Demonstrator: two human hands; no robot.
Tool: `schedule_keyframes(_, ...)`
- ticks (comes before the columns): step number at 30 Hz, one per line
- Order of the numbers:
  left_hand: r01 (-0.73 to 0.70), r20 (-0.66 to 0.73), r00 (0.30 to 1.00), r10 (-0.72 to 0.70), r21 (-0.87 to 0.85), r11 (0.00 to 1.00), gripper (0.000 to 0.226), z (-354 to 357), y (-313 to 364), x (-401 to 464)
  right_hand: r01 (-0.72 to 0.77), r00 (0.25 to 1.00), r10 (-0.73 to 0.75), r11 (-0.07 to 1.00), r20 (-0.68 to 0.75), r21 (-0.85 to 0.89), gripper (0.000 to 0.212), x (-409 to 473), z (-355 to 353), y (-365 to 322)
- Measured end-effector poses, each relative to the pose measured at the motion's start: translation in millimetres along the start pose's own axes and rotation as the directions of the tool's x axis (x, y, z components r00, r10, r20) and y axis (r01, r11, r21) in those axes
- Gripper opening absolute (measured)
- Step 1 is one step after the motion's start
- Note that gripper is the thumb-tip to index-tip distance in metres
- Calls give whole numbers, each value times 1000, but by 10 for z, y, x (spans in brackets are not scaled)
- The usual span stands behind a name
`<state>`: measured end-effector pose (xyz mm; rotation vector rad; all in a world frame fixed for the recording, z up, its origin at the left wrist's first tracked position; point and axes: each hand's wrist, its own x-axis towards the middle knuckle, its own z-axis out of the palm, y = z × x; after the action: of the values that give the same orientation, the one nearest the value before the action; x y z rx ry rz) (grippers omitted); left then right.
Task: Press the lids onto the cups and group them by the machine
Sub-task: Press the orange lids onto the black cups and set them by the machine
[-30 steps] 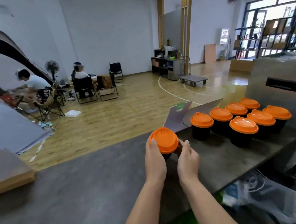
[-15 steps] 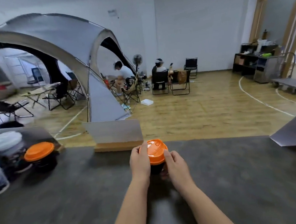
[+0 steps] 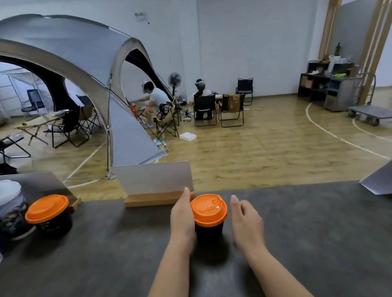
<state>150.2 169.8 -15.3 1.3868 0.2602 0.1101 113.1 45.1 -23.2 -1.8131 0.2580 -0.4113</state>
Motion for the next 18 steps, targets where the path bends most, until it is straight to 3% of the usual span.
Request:
schedule_keyframes(3,-145,-61,987,147,42,989,37,28,-123,-21,21,999,-27,990,42,142,18,123,102,-54)
schedule_keyframes(6,-215,-45,975,216,24,976,24,123,-203,-116,19,985,-60,968,160,251,25,182,288,-52)
schedule_keyframes(9,-268,-73,962,263,-72,961,22,180,-309,-161,3,991,-45,949,127,314,25,176,391,1)
schedule_keyframes(12,-311,-105,947,303,-75,947,36,191,-420,-103,40,994,-68,958,91,283,26,176,401,71)
schedule_keyframes(18,-383,-85,923,376,-97,919,38,203,-484,-27,57,993,-80,969,89,240,30,211,424,110)
